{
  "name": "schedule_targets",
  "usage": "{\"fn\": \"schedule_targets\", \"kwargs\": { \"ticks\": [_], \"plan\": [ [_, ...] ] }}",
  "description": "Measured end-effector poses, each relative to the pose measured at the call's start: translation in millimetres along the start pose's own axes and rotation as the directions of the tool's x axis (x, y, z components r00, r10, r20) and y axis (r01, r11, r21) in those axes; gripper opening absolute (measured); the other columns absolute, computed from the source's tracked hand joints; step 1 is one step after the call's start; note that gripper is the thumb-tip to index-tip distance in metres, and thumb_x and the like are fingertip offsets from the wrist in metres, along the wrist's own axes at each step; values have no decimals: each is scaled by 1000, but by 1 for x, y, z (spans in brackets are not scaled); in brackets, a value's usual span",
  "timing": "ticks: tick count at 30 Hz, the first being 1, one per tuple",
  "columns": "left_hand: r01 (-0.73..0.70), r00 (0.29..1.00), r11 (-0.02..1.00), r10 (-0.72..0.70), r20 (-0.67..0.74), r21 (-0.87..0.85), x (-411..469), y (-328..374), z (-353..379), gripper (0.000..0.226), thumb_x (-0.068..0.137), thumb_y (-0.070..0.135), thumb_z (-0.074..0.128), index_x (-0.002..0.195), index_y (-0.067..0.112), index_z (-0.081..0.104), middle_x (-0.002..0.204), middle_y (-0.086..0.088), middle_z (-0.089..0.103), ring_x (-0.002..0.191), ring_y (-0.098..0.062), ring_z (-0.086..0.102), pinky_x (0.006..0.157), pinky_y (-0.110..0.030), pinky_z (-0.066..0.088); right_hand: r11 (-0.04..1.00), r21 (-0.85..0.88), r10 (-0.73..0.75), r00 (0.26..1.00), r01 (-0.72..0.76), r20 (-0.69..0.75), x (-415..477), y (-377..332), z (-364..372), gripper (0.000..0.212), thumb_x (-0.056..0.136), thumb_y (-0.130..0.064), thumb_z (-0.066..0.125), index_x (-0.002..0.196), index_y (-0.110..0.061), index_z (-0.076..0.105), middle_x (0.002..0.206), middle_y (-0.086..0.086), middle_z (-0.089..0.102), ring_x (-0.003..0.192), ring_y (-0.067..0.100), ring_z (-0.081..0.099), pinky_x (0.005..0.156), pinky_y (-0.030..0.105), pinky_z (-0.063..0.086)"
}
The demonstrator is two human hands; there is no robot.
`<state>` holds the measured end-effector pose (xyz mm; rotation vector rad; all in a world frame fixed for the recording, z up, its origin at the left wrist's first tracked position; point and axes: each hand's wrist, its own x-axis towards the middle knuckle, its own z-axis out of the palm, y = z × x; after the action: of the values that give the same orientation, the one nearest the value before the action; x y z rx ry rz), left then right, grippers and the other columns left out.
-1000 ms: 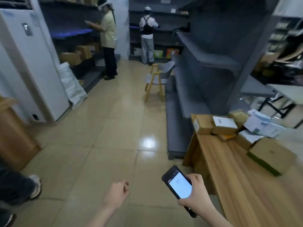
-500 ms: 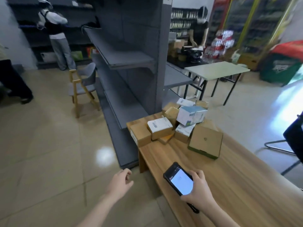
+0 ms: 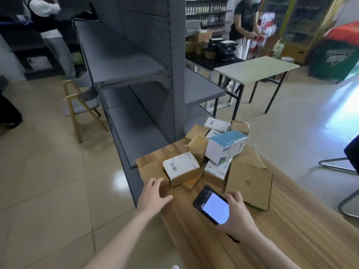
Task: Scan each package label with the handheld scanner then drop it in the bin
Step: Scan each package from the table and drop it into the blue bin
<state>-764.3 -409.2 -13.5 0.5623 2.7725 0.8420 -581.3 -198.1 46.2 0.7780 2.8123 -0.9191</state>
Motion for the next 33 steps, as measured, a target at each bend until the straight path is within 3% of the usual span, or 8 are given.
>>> {"fn": "schedule_targets", "kwargs": {
  "ticks": [3, 6, 8, 12, 17, 22, 29, 33],
  "plan": [
    [-12, 1000, 1000, 12, 10, -21, 39, 5, 7, 78, 72, 55, 74, 138, 32, 38, 134, 14, 33, 113, -5, 38, 81, -24, 42, 1000, -11, 15, 1000, -15, -20, 29, -6, 0, 101, 53, -38, 82, 140, -17, 36, 130, -10, 27, 105, 13, 51, 83, 24, 53],
    [-26, 998, 997, 30, 58, -67, 73, 3, 19, 90, 70, 46, 81, 143, 25, 33, 147, 5, 21, 134, -16, 30, 108, -32, 34, 999, -52, 12, 1000, -12, -18, 52, -14, 2, 102, 52, -44, 81, 140, -18, 36, 129, -11, 27, 108, 11, 48, 89, 28, 51],
    [-27, 994, 995, 37, 100, -99, 93, 0, 23, 97, 67, 41, 85, 145, 24, 30, 150, 2, 18, 138, -18, 26, 113, -34, 28, 997, -82, 7, 1000, -9, -20, 66, -20, 3, 101, 52, -49, 80, 140, -22, 36, 129, -14, 26, 109, 10, 45, 94, 30, 48],
    [-137, 976, 987, 149, 157, -90, 125, -9, 23, 105, 58, 39, 89, 143, 28, 30, 136, 5, 33, 124, -15, 38, 101, -29, 38, 981, -193, -29, 999, 25, -18, 92, -31, -1, 99, 55, -45, 79, 141, -25, 34, 132, -15, 24, 114, 12, 44, 97, 29, 45],
    [-353, 909, 932, 363, 205, -87, 146, -16, 12, 104, 57, 33, 87, 144, 25, 30, 137, 10, 31, 121, -5, 35, 93, -16, 32, 948, -312, -66, 998, 60, -9, 115, -41, -17, 100, 53, -43, 77, 142, -25, 34, 133, -10, 26, 117, 15, 42, 95, 32, 43],
    [-525, 811, 850, 513, 281, -36, 158, -10, -7, 100, 62, 30, 84, 146, 24, 29, 140, 8, 29, 125, -11, 35, 96, -29, 47, 898, -435, -83, 996, 60, -34, 125, -48, -26, 98, 55, -37, 79, 142, -24, 34, 134, -5, 28, 123, 16, 36, 97, 32, 42],
    [-608, 753, 793, 588, 296, -31, 164, -3, -11, 96, 67, 29, 82, 147, 22, 29, 141, 6, 29, 126, -9, 34, 93, -18, 42, 886, -462, -63, 997, 37, -41, 116, -50, -28, 93, 55, -33, 75, 140, -24, 37, 127, -7, 28, 119, 15, 37, 90, 30, 40],
    [-620, 747, 784, 601, 283, -28, 164, -2, -7, 96, 67, 31, 82, 146, 24, 28, 142, 8, 28, 128, -8, 30, 94, -19, 41, 893, -451, -18, 999, -6, -49, 105, -45, -29, 97, 56, -32, 75, 143, -24, 33, 131, -6, 27, 122, 16, 36, 91, 31, 40]
  ]
}}
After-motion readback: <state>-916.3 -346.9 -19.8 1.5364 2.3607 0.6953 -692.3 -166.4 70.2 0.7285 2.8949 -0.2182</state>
